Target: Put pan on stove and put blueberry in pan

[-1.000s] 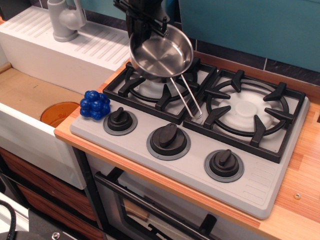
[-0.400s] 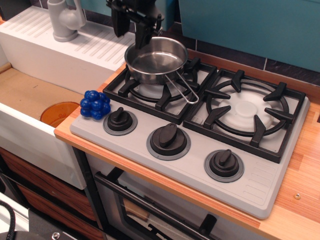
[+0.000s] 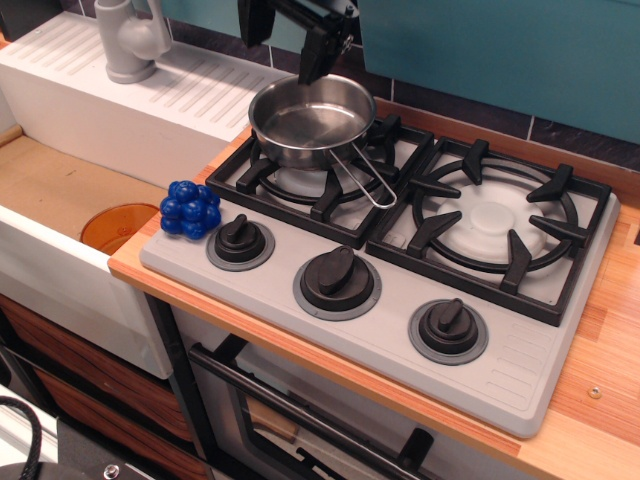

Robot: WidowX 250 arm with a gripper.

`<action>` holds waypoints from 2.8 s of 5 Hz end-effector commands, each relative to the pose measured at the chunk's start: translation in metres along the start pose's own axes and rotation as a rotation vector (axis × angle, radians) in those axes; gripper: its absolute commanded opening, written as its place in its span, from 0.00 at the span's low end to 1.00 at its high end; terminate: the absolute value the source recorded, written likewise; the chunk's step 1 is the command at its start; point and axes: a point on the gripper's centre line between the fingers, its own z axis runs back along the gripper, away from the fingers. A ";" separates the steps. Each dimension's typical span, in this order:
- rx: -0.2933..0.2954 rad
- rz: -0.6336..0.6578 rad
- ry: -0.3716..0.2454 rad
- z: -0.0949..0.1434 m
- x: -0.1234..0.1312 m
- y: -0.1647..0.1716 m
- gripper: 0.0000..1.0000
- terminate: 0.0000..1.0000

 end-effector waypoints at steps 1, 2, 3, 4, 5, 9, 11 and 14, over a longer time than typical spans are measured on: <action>0.036 0.026 -0.099 0.036 0.008 0.009 1.00 0.00; 0.036 0.026 -0.099 0.036 0.008 0.009 1.00 0.00; 0.036 0.026 -0.099 0.036 0.008 0.009 1.00 0.00; 0.048 0.033 -0.132 0.046 -0.027 0.021 1.00 0.00; 0.069 0.047 -0.181 0.042 -0.053 0.022 1.00 0.00; 0.115 0.141 -0.283 -0.015 -0.108 -0.010 1.00 0.00; 0.073 0.146 -0.279 -0.039 -0.106 -0.017 1.00 0.00; 0.032 0.160 -0.286 -0.073 -0.106 -0.003 1.00 0.00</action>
